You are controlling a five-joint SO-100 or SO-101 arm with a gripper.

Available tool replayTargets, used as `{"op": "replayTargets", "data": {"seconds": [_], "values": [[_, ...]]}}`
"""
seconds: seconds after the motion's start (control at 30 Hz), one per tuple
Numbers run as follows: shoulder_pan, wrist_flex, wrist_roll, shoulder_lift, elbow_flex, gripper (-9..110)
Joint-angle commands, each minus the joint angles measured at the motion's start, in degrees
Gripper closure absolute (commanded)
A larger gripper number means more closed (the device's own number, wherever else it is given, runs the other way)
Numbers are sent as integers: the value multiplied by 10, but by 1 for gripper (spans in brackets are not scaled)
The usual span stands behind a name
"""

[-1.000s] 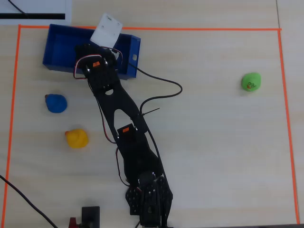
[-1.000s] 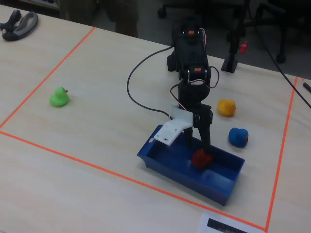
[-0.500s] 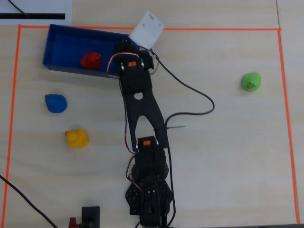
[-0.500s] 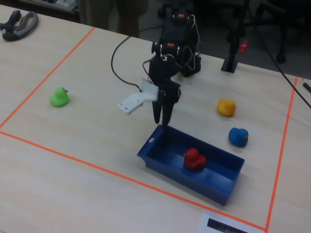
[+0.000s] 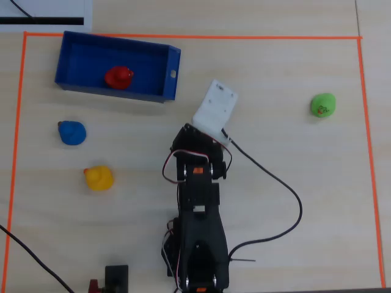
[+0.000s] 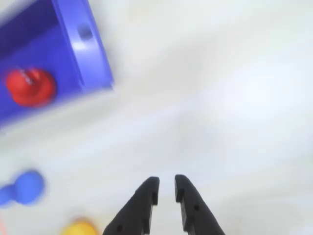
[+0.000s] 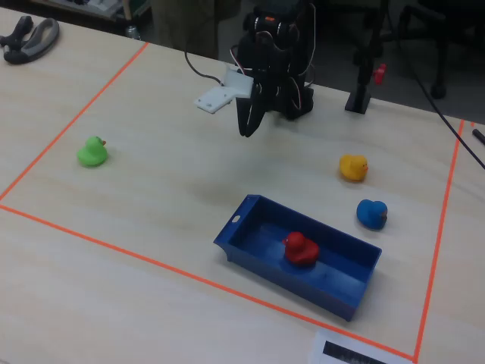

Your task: Grasp red duck and put it into box.

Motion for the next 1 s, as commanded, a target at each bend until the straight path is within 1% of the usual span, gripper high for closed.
{"op": "replayTargets", "data": {"seconds": [0.0, 0.23, 0.4, 0.67, 0.8, 0.97], "values": [[-2, -4, -25, 169, 92, 101], [14, -17, -54, 297, 284, 101], [16, 15, -62, 392, 377, 101], [16, 82, -76, 461, 421, 101], [22, 104, -80, 466, 421, 101], [17, 147, -124, 466, 421, 101]]}}
